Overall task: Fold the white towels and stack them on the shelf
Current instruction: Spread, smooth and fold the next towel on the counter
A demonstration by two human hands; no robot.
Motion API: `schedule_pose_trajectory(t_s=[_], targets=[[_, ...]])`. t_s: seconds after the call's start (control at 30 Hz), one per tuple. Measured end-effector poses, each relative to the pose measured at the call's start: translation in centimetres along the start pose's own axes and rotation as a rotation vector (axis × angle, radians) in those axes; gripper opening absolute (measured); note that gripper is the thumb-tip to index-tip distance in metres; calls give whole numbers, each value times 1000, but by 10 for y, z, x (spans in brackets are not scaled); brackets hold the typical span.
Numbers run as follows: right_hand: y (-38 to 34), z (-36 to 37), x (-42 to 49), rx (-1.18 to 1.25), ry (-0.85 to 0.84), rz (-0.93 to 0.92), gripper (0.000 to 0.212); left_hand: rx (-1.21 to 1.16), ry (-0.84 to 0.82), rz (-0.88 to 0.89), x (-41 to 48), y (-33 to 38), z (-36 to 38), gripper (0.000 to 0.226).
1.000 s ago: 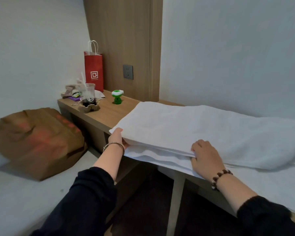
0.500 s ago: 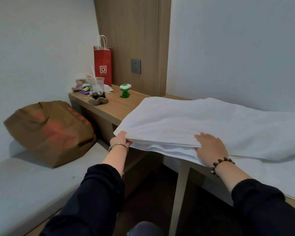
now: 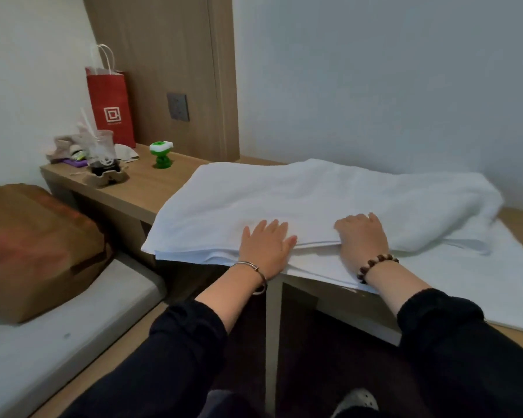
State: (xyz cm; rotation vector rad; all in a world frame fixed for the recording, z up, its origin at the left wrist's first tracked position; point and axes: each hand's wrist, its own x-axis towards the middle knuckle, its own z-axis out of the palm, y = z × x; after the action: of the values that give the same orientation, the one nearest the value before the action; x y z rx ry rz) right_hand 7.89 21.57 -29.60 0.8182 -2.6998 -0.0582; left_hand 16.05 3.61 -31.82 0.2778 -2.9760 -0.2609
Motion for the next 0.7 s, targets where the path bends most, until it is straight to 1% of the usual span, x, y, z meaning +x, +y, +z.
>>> schedule_pose_trajectory(t_s=[0.07, 0.1, 0.13, 0.2, 0.27, 0.37, 0.43, 0.47, 0.53, 0.57, 0.6, 0.63, 0.67, 0.7], targets=[[35, 6, -7, 0, 51, 73, 33, 13, 3, -66, 8, 10, 10, 58], [51, 9, -11, 29, 102, 111, 31, 47, 11, -68, 11, 14, 14, 60], [66, 11, -15, 76, 163, 170, 30, 80, 26, -55, 14, 16, 18, 61], [89, 14, -19, 189, 278, 347, 35, 105, 48, -29, 19, 14, 20, 64], [106, 17, -21, 228, 308, 495, 41, 101, 40, -15, 24, 8, 21, 65], [126, 16, -21, 272, 326, 598, 46, 107, -1, 6, 36, 2, 18, 65], [136, 4, -17, 420, 430, 677, 48, 100, -22, 8, 43, 0, 16, 64], [139, -4, -16, 473, 535, 656, 46, 98, -29, 9, 45, -2, 16, 63], [137, -18, -21, 458, 776, 465, 40, 102, -30, 13, 50, -4, 14, 63], [136, -22, -26, 397, 844, 366, 36, 105, -26, 15, 51, -4, 14, 63], [136, -23, -32, 329, 823, 304, 32, 107, -22, 15, 51, -4, 13, 63], [138, -22, -37, 253, 713, 270, 29, 107, -19, 12, 51, -4, 13, 63], [140, -22, -43, 145, 504, 256, 28, 109, -20, 6, 50, -4, 12, 64], [142, -18, -50, 33, 225, 256, 30, 111, -25, 1, 50, -2, 11, 66]])
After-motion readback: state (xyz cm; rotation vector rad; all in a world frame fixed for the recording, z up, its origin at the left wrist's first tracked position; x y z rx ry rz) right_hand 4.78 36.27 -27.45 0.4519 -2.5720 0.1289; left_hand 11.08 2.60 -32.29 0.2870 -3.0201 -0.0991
